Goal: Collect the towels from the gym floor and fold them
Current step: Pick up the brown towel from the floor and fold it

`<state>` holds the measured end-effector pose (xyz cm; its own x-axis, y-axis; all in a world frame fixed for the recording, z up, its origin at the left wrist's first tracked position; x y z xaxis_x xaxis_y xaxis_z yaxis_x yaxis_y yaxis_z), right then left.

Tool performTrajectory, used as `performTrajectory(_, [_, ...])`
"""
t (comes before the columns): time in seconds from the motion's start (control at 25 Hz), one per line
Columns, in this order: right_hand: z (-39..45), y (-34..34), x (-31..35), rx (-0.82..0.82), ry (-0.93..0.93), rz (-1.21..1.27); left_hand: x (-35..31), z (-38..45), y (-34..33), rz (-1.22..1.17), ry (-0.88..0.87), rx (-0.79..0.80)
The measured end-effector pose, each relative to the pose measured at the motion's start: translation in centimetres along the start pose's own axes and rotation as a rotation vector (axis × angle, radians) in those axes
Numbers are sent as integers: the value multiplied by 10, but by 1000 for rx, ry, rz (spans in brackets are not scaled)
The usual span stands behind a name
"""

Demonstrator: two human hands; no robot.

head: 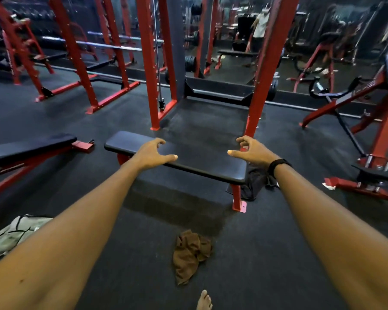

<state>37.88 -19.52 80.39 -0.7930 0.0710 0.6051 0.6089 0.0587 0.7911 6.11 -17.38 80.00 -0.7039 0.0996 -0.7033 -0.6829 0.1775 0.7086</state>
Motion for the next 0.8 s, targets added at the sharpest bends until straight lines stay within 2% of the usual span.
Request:
performTrajectory(0.2, [145,-34,-43,71,-80,-21,25,142,-43,37,101,87])
performTrajectory(0.36, [206,-98,-95,145,-168,36,70,210,-110,43,178,241])
performTrajectory(0.6, [245,-265,-224,309,-382,96,211,288,-246,67,295,515])
performTrajectory(0.8, [270,-431,-346,460,-518,85,352,333,-382,150,355,634])
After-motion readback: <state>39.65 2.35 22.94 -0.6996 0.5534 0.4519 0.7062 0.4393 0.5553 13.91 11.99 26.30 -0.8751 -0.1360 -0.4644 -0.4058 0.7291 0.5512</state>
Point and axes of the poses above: each hand's wrist, its own z-axis towards the middle knuckle, its own y-axis out of the back of the hand, x = y × z, the point moved 1 cm from there along z, towards the middle knuckle, and after that the axes turned 4 degrees about -z, right-handed, at the moved point
